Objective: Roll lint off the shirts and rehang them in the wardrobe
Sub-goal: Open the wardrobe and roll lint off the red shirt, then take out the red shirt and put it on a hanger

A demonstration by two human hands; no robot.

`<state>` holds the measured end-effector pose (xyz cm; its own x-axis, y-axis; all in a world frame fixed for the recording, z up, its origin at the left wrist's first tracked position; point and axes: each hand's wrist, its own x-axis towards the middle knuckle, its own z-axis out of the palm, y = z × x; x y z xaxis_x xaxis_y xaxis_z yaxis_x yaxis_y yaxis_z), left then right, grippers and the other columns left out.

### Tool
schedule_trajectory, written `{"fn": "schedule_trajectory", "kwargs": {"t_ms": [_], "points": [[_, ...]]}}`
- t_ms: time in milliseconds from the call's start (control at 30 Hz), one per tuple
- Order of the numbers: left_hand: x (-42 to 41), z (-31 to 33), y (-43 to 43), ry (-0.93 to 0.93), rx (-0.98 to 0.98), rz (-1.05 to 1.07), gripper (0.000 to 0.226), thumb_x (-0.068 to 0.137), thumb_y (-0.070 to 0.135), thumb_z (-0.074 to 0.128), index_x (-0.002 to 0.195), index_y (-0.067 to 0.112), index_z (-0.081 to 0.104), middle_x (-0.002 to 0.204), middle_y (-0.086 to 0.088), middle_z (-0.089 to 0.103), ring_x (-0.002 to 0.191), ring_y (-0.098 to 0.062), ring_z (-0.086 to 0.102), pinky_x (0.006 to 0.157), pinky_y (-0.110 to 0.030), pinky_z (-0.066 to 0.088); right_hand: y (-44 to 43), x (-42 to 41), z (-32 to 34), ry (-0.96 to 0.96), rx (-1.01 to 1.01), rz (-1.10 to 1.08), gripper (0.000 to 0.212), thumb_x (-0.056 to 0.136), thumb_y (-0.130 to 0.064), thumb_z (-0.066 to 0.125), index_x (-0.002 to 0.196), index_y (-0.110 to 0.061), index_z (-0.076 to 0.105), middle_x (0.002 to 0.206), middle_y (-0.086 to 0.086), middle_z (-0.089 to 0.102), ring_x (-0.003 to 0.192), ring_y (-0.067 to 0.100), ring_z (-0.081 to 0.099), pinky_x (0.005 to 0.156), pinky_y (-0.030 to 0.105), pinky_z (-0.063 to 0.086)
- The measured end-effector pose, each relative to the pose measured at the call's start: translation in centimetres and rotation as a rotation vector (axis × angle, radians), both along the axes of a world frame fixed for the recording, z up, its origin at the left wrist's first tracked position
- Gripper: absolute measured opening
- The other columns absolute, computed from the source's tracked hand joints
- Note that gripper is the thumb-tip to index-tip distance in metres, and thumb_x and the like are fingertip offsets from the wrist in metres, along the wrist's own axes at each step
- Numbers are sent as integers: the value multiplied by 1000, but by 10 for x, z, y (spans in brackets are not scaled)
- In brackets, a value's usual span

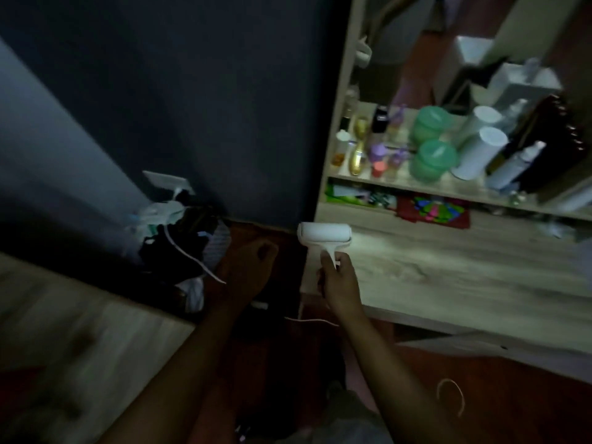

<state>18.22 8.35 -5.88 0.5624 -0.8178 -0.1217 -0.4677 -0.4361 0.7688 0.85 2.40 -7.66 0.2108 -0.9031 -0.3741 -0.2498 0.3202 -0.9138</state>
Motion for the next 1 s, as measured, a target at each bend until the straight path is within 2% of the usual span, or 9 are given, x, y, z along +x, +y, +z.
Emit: {"fn": "schedule_trajectory", "kwargs": {"t_ms": [67,167,233,367,467,567,700,867,1000], "points": [[-34,-13,-38,-78,48,-84,21,94,20,65,94,2,75,93,-16,75,87,-30,68,75,-25,41,-29,-31,-17,45,18,-63,24,93,-55,52,95,-31,54,71,-2,62,64,17,58,64,37,47],[-75,-37,-90,-196,45,-146,13,82,10,69,73,2,69,66,-13,66,56,-23,61,60,-19,31,-69,-67,-39,132,22,-125,37,97,-50,50,110,-16,56,83,3,68,77,21,64,73,38,49],[-92,-66,-124,-155,71,-199,17,90,21,64,82,6,67,78,-11,66,70,-21,62,65,-20,33,-94,-89,-57,195,22,-142,40,99,-47,49,112,-9,56,96,8,69,89,25,64,76,32,44],[-121,-112,-176,-160,211,-344,32,94,32,58,117,11,67,117,-13,65,111,-34,57,93,-40,45,-136,-113,-88,250,25,-188,40,100,-46,49,105,-7,59,100,12,69,93,28,64,78,34,47],[-137,-132,-200,-283,269,-418,39,90,33,65,123,13,67,124,-17,63,115,-40,56,92,-50,50,-159,-120,-108,288,15,-205,38,100,-44,50,106,-7,59,102,12,70,93,25,63,77,30,45],[-142,-155,-212,-375,322,-436,53,86,43,50,125,10,64,126,-20,62,115,-44,57,89,-53,51,-172,-122,-126,316,-21,-209,31,100,-40,52,100,-9,58,98,10,68,92,25,64,76,33,45],[-133,-183,-225,-492,487,-537,72,83,53,36,141,11,48,143,-16,49,132,-37,44,109,-50,36,-180,-121,-140,350,-15,-242,27,98,-39,56,95,-12,59,91,3,64,83,17,59,70,26,37],[-130,-200,-224,-488,564,-590,79,81,59,39,146,13,41,152,-19,39,139,-40,37,113,-52,32,-180,-120,-157,392,-102,-241,27,96,-34,60,90,-7,59,87,8,62,81,24,59,71,34,46],[-137,-201,-224,-484,566,-570,79,83,60,38,145,12,42,153,-22,37,139,-46,36,112,-57,33,-180,-126,-160,402,-78,-189,26,96,-30,61,106,-6,61,100,9,62,90,19,57,73,19,33]]}}
